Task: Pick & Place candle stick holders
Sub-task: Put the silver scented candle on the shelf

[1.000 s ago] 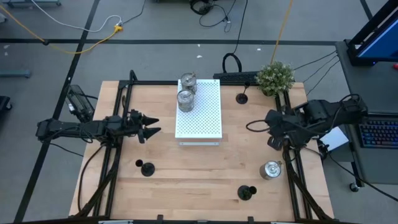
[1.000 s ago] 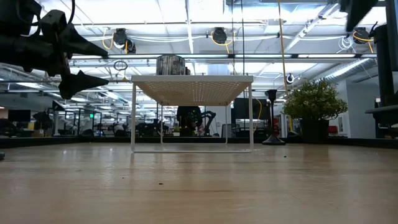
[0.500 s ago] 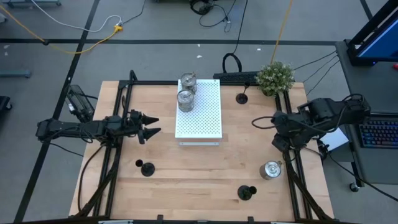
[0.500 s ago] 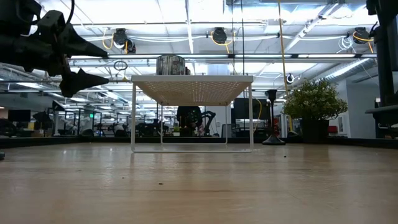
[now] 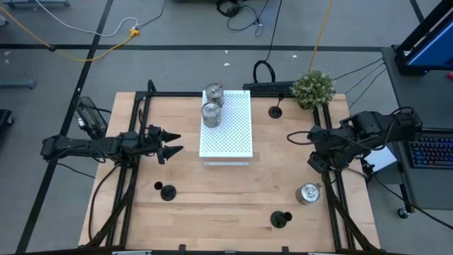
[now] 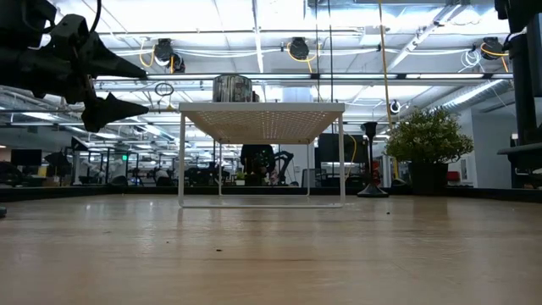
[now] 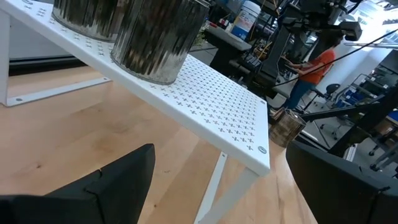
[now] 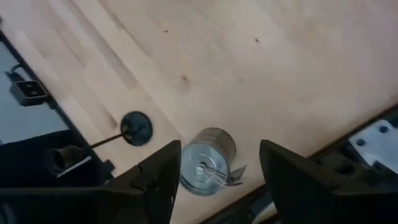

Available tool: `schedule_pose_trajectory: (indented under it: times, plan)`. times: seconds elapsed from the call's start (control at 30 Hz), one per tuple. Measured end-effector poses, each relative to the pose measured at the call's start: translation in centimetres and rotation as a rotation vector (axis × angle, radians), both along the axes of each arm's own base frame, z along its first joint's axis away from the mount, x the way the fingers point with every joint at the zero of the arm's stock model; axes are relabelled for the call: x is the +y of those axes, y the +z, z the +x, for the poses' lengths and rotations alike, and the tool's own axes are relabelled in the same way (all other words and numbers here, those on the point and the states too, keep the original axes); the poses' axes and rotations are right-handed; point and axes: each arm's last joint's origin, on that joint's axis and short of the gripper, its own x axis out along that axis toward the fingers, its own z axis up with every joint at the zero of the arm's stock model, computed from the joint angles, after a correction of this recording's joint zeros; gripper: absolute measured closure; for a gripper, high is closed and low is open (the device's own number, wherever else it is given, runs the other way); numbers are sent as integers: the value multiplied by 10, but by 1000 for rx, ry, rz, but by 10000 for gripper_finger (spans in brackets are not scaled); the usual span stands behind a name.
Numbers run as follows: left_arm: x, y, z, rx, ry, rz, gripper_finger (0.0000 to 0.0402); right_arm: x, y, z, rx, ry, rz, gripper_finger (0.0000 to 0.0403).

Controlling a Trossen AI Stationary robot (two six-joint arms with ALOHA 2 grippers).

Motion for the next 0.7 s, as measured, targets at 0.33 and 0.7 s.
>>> schedule_pose_trajectory:
  times: [0.33, 0.7]
  plan:
    - [0, 0, 0, 0, 0, 0, 36, 0, -1, -1, 19, 9, 11, 117]
    - [0, 0, 0, 3, -1, 10, 36, 1, -2, -2, 43, 10, 48, 11]
